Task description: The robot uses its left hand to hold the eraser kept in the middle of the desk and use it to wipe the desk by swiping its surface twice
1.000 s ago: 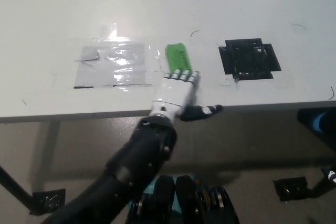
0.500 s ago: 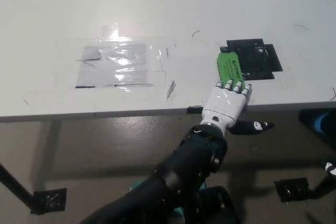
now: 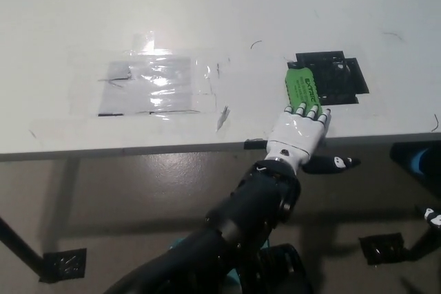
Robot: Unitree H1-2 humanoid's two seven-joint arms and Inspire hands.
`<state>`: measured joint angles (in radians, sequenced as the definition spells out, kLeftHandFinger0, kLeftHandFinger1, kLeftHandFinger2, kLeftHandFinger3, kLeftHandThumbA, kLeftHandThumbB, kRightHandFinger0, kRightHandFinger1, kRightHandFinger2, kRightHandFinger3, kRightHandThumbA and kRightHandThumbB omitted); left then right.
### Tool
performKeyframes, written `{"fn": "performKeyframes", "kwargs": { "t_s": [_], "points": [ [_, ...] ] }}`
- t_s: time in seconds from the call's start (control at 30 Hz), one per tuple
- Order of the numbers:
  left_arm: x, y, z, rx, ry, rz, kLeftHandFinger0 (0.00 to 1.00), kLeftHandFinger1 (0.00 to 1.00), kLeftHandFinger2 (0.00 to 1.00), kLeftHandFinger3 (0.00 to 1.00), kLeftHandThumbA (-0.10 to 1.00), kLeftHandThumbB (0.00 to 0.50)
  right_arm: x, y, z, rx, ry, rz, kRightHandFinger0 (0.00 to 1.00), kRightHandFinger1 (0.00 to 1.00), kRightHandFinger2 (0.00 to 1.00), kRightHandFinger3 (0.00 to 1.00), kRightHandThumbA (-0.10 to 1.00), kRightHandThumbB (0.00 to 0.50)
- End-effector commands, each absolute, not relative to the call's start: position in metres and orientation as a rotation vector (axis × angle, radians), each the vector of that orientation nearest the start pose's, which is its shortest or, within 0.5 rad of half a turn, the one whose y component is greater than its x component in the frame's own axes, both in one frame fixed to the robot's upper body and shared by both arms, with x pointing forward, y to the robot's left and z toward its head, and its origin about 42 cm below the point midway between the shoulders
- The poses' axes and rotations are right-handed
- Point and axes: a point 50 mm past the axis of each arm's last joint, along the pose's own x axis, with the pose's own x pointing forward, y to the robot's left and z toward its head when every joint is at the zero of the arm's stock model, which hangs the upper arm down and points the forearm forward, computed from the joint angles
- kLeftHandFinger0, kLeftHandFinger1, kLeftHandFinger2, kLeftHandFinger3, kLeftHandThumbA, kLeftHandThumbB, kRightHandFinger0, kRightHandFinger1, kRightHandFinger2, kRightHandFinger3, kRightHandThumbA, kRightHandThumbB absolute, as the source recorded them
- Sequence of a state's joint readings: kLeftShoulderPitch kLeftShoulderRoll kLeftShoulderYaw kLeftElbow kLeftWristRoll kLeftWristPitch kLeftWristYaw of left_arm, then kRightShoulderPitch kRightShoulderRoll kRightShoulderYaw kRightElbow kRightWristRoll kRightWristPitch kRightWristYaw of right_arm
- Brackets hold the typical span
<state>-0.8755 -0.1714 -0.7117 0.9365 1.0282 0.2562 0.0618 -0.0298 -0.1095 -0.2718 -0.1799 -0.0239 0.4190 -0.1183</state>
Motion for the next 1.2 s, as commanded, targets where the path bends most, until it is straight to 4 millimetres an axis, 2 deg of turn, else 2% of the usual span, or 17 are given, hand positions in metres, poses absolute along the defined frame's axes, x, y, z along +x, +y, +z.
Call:
{"fn": "performKeyframes", "kwargs": {
  "t_s": [0.0,0.17,0.2,0.27,0.33,0.4,0.43,0.53,0.63,0.67,0.73,0.8,0.83,0.9,1.0,1.1,1.17],
  "points": [
    [0.427,0.028,0.069,1.447,0.194,-0.735,1.0,1.0,1.0,1.0,1.0,0.483,0.282,-0.329,0.159,-0.14,0.1,-0.418,1.0,1.0,1.0,1.0,1.0,0.039],
    [0.429,0.07,0.063,1.375,0.237,-0.651,1.0,1.0,1.0,1.0,1.0,0.491,0.278,-0.333,0.157,-0.14,0.112,-0.425,1.0,1.0,1.0,1.0,1.0,0.032],
    [0.426,0.09,0.057,1.32,0.273,-0.607,1.0,1.0,1.0,1.0,1.0,0.492,0.277,-0.334,0.157,-0.147,0.115,-0.428,1.0,1.0,1.0,1.0,1.0,0.02],
    [0.422,0.1,0.054,1.27,0.304,-0.584,1.0,1.0,1.0,1.0,1.0,0.48,0.276,-0.335,0.156,-0.152,0.116,-0.431,1.0,1.0,1.0,1.0,1.0,0.018],
    [0.413,0.123,0.047,1.194,0.346,-0.547,1.0,1.0,1.0,1.0,1.0,0.481,0.275,-0.336,0.153,-0.138,0.118,-0.433,1.0,1.0,1.0,1.0,1.0,0.039],
    [0.412,0.124,0.046,1.189,0.348,-0.548,1.0,1.0,1.0,1.0,1.0,0.48,0.273,-0.337,0.152,-0.136,0.12,-0.437,1.0,1.0,1.0,1.0,1.0,0.039],
    [0.407,0.135,0.044,1.154,0.366,-0.533,1.0,1.0,1.0,1.0,1.0,0.435,0.272,-0.336,0.152,-0.139,0.122,-0.435,1.0,1.0,1.0,1.0,1.0,0.022],
    [0.406,0.153,0.041,1.125,0.425,-0.495,1.0,1.0,1.0,1.0,1.0,0.439,0.271,-0.335,0.151,-0.133,0.119,-0.436,1.0,1.0,1.0,1.0,1.0,0.027],
    [0.403,0.171,0.041,1.095,0.429,-0.449,1.0,1.0,1.0,1.0,1.0,0.409,0.272,-0.335,0.151,-0.126,0.122,-0.436,1.0,1.0,1.0,1.0,1.0,0.028],
    [0.402,0.18,0.04,1.106,0.439,-0.437,1.0,1.0,1.0,1.0,1.0,0.463,0.272,-0.334,0.151,-0.137,0.122,-0.436,1.0,1.0,1.0,1.0,1.0,0.016],
    [0.401,0.189,0.038,1.108,0.44,-0.434,1.0,1.0,1.0,1.0,1.0,0.464,0.272,-0.335,0.151,-0.143,0.118,-0.436,1.0,1.0,1.0,1.0,1.0,0.03],
    [0.396,0.203,0.033,1.12,0.454,-0.426,1.0,1.0,1.0,1.0,1.0,0.498,0.273,-0.337,0.152,-0.146,0.123,-0.434,1.0,1.0,1.0,1.0,1.0,0.047],
    [0.393,0.209,0.03,1.116,0.477,-0.413,1.0,1.0,1.0,1.0,1.0,0.5,0.273,-0.336,0.153,-0.147,0.126,-0.432,1.0,1.0,1.0,1.0,1.0,0.035],
    [0.392,0.209,0.028,1.114,0.484,-0.413,1.0,1.0,1.0,1.0,1.0,0.5,0.272,-0.338,0.152,-0.149,0.129,-0.436,1.0,1.0,1.0,1.0,1.0,0.034],
    [0.381,0.229,0.025,1.106,0.521,-0.39,1.0,1.0,1.0,1.0,1.0,0.415,0.271,-0.339,0.152,-0.146,0.126,-0.435,1.0,1.0,1.0,1.0,1.0,0.023],
    [0.376,0.25,0.019,1.112,0.573,-0.352,1.0,1.0,1.0,1.0,1.0,0.45,0.27,-0.34,0.151,-0.148,0.127,-0.43,1.0,1.0,1.0,1.0,1.0,0.031],
    [0.373,0.259,0.016,1.127,0.591,-0.346,1.0,1.0,1.0,1.0,1.0,0.44,0.269,-0.341,0.151,-0.152,0.124,-0.433,1.0,1.0,1.0,1.0,1.0,0.017]
  ]
}}
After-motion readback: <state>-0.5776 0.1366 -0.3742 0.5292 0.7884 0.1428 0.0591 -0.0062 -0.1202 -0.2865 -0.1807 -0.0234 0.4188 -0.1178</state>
